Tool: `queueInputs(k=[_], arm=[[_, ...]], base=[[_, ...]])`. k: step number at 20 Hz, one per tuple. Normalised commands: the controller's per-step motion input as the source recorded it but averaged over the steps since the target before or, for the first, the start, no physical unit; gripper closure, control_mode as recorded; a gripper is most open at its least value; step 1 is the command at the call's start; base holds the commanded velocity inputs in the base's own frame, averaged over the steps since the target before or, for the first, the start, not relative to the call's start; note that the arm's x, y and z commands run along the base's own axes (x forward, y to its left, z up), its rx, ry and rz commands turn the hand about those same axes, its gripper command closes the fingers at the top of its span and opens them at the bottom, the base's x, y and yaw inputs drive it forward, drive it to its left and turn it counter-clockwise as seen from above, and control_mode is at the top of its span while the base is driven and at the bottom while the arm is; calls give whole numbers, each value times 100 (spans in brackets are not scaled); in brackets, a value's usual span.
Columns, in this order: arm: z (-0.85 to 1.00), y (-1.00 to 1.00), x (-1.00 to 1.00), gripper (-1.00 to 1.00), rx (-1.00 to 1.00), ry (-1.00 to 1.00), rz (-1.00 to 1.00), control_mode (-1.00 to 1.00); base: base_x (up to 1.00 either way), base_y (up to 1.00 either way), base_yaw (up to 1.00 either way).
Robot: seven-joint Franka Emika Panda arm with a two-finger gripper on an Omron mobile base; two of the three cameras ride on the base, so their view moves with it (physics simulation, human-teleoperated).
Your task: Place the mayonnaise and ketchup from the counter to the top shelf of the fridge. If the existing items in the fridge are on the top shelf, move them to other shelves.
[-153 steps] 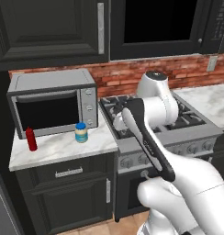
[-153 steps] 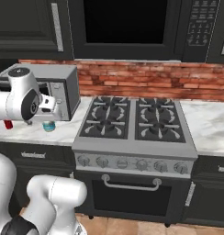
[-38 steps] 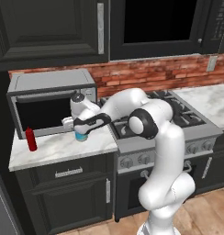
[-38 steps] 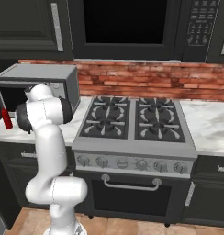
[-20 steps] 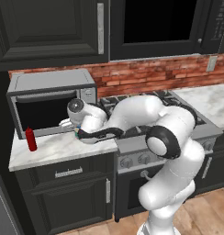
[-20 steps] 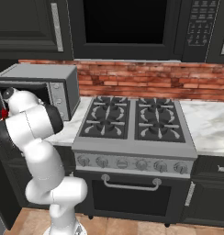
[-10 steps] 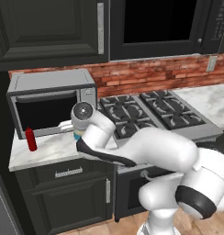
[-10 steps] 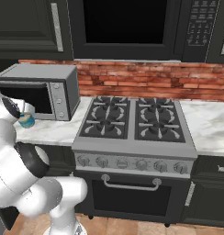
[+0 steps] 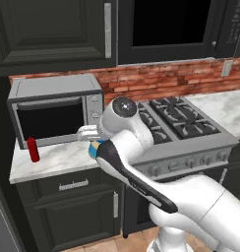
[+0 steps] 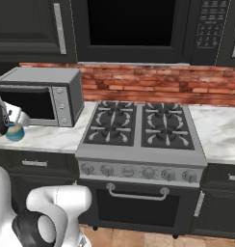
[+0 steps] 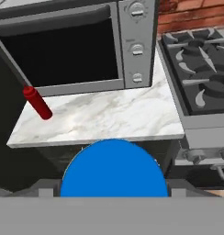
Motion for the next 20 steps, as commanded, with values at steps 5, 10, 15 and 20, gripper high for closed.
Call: queueInputs(k=[5, 10, 15, 20], arm=[[31, -64, -100, 100, 8, 24, -7, -100], [9, -37, -100, 100, -1, 36, -6, -100], [0, -17, -98, 100, -5, 3, -8, -100], [0, -4, -20, 100, 0, -2, -1, 100]], base=[[0, 0, 0], [0, 0, 0], [0, 0, 0], [-80, -15, 0]])
